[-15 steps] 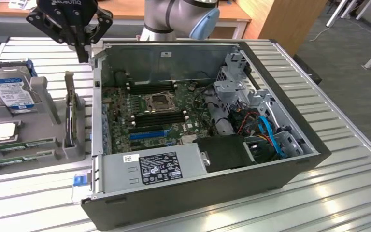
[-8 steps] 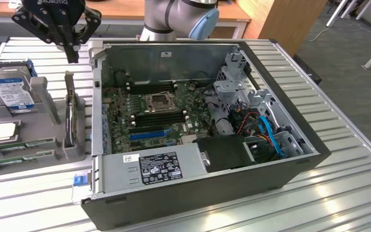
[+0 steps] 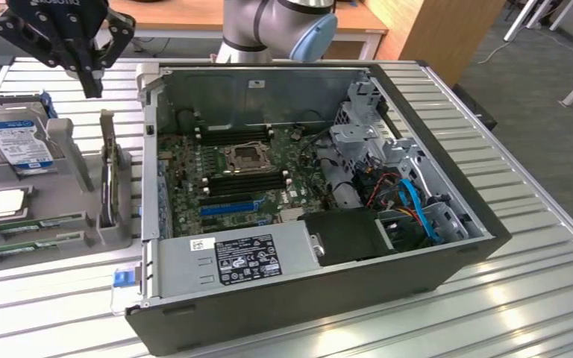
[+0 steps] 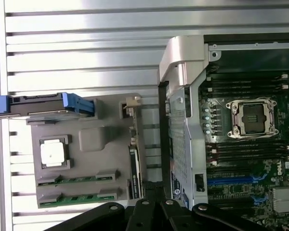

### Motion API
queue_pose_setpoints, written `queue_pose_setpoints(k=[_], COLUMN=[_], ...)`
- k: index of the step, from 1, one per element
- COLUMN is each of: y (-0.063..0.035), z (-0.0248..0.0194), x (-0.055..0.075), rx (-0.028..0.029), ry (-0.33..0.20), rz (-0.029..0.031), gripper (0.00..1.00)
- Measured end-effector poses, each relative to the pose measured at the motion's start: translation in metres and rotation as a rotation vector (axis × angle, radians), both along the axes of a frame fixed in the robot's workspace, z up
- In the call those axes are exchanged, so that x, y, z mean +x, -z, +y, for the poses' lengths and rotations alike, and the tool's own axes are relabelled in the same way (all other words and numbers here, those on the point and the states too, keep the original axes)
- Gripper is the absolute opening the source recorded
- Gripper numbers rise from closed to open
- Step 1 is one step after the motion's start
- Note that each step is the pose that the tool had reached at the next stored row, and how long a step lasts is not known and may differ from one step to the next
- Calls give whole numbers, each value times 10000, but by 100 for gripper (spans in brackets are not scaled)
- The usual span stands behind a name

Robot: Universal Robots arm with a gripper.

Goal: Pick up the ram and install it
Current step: 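Reach for the ram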

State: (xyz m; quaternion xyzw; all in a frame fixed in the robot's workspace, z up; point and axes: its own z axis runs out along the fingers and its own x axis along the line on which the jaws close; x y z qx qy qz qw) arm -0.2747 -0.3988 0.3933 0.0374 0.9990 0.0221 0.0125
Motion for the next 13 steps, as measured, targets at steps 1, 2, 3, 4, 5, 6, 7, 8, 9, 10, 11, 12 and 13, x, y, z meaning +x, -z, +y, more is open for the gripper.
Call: queue_pose_setpoints(k=[1,2,3,4,5,6,7,8,9,10,11,12,13], y=[0,0,0,0,0,0,0,0,0,0,0,0,1], z=[0,0,0,0,0,0,0,0,0,0,0,0,0], x=[-27,-54,-82,-109,-136,-165,-192,-220,-247,-275,-302,-332,-359], rx=[0,1,0,1,1,0,0,0,0,1,0,0,1], ry=[1,1,1,0,0,-1,-1,-1,0,1,1,1,0], rz=[0,0,0,0,0,0,0,1,0,-1,1,0,0], gripper=[10,10,10,10,10,10,10,10,10,10,10,10,10])
